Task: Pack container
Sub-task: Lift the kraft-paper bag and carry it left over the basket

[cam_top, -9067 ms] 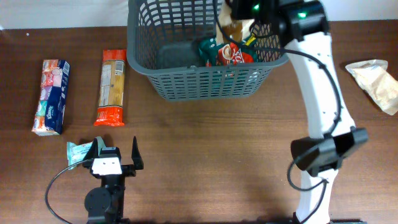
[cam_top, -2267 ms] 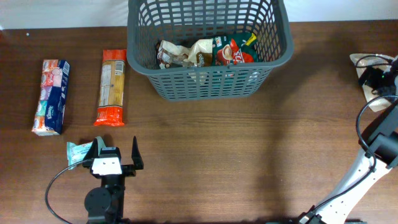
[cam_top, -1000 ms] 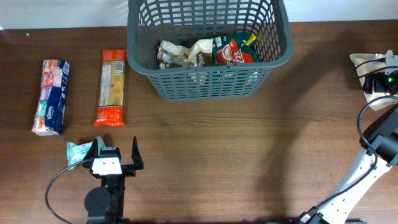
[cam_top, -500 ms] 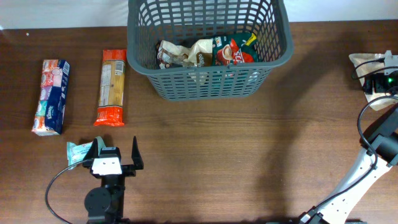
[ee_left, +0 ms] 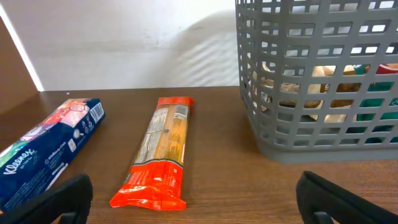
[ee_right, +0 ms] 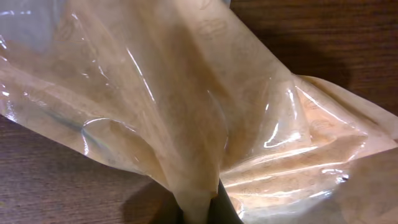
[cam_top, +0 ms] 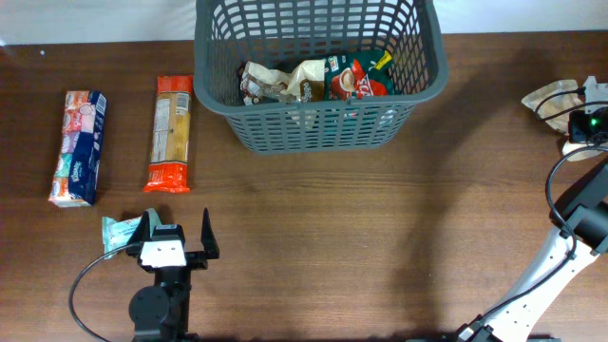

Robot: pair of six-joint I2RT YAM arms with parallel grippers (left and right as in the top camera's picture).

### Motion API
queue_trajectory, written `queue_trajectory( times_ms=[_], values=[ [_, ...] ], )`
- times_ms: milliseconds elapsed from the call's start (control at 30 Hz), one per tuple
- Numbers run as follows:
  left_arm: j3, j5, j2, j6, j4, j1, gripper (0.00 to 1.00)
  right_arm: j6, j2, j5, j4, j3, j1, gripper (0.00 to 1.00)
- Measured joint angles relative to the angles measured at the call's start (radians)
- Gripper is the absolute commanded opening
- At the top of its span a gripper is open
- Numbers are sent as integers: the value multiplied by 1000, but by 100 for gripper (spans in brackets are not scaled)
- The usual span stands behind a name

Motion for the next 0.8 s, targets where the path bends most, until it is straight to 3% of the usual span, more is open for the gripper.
queue_trajectory(
  times_ms=[500,667,800],
  values=[
    [0,0,0,0,0,0,99,125,5,-36,-24,29,19,4],
    [0,0,0,0,0,0,99,196,34,-100,-79,140,85,4],
    [0,0,0,0,0,0,99,240,43,-143,-175,345,152,4]
  ],
)
